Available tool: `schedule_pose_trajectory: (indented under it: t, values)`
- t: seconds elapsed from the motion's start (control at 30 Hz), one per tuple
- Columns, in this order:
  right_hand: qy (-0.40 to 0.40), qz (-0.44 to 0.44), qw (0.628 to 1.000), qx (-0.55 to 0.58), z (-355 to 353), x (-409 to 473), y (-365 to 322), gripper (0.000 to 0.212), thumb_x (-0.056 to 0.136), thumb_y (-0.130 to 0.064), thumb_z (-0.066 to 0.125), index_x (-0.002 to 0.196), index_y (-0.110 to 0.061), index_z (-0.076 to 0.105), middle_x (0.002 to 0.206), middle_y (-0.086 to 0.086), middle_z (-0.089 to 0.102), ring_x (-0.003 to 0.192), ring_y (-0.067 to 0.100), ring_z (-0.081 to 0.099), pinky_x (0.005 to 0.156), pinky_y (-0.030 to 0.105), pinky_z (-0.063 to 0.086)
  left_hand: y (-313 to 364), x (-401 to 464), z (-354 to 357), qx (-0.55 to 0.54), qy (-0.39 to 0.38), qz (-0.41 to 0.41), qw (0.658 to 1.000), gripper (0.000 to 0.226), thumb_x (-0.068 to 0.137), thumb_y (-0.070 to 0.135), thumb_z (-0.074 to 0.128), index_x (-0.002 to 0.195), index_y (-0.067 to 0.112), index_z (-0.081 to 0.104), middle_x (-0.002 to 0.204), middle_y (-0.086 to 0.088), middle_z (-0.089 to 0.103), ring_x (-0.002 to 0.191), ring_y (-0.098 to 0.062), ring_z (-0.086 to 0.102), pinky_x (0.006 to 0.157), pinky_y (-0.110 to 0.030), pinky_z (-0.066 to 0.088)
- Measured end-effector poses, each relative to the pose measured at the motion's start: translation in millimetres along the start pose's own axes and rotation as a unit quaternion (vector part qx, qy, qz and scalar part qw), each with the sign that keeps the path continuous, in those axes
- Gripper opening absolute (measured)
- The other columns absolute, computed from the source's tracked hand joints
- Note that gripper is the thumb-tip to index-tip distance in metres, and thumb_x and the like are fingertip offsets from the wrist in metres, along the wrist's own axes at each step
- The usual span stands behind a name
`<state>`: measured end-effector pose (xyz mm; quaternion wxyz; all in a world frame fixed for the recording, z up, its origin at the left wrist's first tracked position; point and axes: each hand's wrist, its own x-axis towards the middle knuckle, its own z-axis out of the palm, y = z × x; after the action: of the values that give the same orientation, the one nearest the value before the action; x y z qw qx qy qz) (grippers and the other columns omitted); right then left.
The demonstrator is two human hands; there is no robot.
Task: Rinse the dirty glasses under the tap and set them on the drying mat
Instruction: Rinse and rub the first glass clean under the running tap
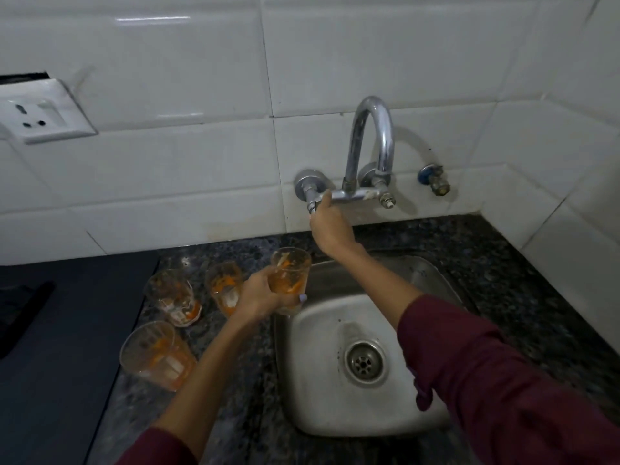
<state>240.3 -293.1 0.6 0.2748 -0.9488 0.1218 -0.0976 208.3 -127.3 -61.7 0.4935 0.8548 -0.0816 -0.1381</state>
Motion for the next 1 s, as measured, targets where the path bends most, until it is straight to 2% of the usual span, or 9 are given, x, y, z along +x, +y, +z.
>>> schedule_pose_trajectory:
  t: [0.17, 0.27, 0.33, 0.43, 0.57, 0.7, 0.87, 0.93, 1.0]
  values:
    - [0.031, -0.071, 0.990, -0.116, 10.8, 0.2, 2.1, 0.052, 0.097, -0.007, 0.035, 0.143, -0.002, 0.014, 0.110, 0.025, 0.059, 0.093, 0.039, 0.061, 0.073, 0.043, 0.049, -2.6, -4.6, -15.0, -0.010, 0.015, -0.004, 1.000, 0.058, 0.053, 0.029, 0.091, 0.104, 0.015, 0.067, 0.097, -0.004, 0.072, 0.090, -0.019, 0.068, 0.085, -0.036, 0.055]
    - [0.019, -0.091, 0.987, -0.132, 9.1, -0.2, 3.5, 0.065, 0.095, -0.005, 0.040, 0.147, -0.005, 0.002, 0.113, 0.027, 0.057, 0.091, 0.038, 0.061, 0.071, 0.042, 0.049, -0.4, -7.8, -14.9, -0.007, 0.005, 0.001, 1.000, 0.053, 0.059, 0.023, 0.090, 0.105, 0.014, 0.066, 0.098, -0.004, 0.071, 0.091, -0.019, 0.067, 0.084, -0.033, 0.054]
    - [-0.013, -0.081, 0.992, -0.099, 5.3, -5.9, 7.8, 0.071, 0.095, -0.010, 0.042, 0.148, -0.006, -0.005, 0.128, 0.029, 0.049, 0.100, 0.039, 0.058, 0.078, 0.045, 0.049, 2.2, -9.2, -10.4, -0.006, -0.005, 0.001, 1.000, 0.050, 0.060, 0.021, 0.089, 0.104, 0.016, 0.064, 0.098, -0.003, 0.070, 0.090, -0.018, 0.066, 0.082, -0.029, 0.052]
    - [-0.031, -0.066, 0.997, 0.018, -4.6, -37.1, 24.7, 0.059, 0.096, -0.021, 0.045, 0.146, -0.006, 0.018, 0.142, 0.020, 0.041, 0.123, 0.035, 0.048, 0.098, 0.044, 0.043, 4.9, -6.9, 1.1, 0.012, -0.034, 0.002, 0.999, 0.058, 0.051, 0.033, 0.091, 0.100, 0.021, 0.064, 0.095, -0.001, 0.070, 0.092, -0.019, 0.067, 0.084, -0.032, 0.053]
    - [0.037, -0.103, 0.991, 0.079, -15.8, -94.8, 67.1, 0.035, 0.092, -0.007, 0.047, 0.125, -0.006, 0.056, 0.125, 0.014, 0.060, 0.115, 0.027, 0.057, 0.100, 0.034, 0.043, 12.3, -0.7, 25.5, 0.027, -0.074, 0.009, 0.997, 0.078, 0.033, 0.051, 0.083, 0.103, 0.020, 0.067, 0.096, 0.000, 0.072, 0.091, -0.018, 0.068, 0.086, -0.036, 0.055]
    - [0.098, -0.213, 0.970, 0.067, -30.3, -123.0, 101.1, 0.035, 0.087, -0.006, 0.046, 0.120, -0.005, 0.059, 0.117, 0.012, 0.060, 0.106, 0.020, 0.056, 0.095, 0.023, 0.044, 24.1, 3.7, 56.5, 0.033, -0.092, 0.041, 0.994, 0.056, 0.053, 0.029, 0.091, 0.102, 0.020, 0.065, 0.096, -0.001, 0.070, 0.092, -0.017, 0.066, 0.084, -0.029, 0.054]
    - [-0.035, -0.253, 0.963, -0.085, -40.3, -116.5, 116.0, 0.038, 0.091, -0.026, 0.049, 0.126, -0.012, 0.053, 0.123, 0.007, 0.059, 0.115, 0.022, 0.052, 0.102, 0.038, 0.033, 32.8, 9.5, 72.6, 0.061, -0.116, 0.096, 0.987, 0.059, 0.048, 0.038, 0.089, 0.100, 0.020, 0.069, 0.093, 0.002, 0.071, 0.087, -0.012, 0.066, 0.080, -0.022, 0.050]
    - [-0.103, -0.253, 0.959, -0.071, -38.6, -113.5, 114.9, 0.030, 0.092, -0.027, 0.050, 0.117, -0.013, 0.058, 0.117, 0.004, 0.063, 0.110, 0.019, 0.055, 0.100, 0.038, 0.034, 35.6, 9.2, 73.1, 0.082, -0.137, 0.131, 0.978, 0.055, 0.049, 0.035, 0.087, 0.099, 0.022, 0.068, 0.090, 0.004, 0.069, 0.082, -0.010, 0.064, 0.075, -0.017, 0.048]
    - [-0.136, -0.203, 0.969, 0.027, -40.6, -111.8, 109.3, 0.016, 0.090, -0.022, 0.056, 0.101, -0.014, 0.065, 0.100, 0.002, 0.070, 0.097, 0.016, 0.062, 0.090, 0.034, 0.046, 34.3, 8.5, 73.5, 0.026, -0.142, 0.126, 0.981, 0.066, 0.042, 0.037, 0.084, 0.103, 0.026, 0.063, 0.093, 0.006, 0.069, 0.083, -0.009, 0.065, 0.070, -0.014, 0.050]
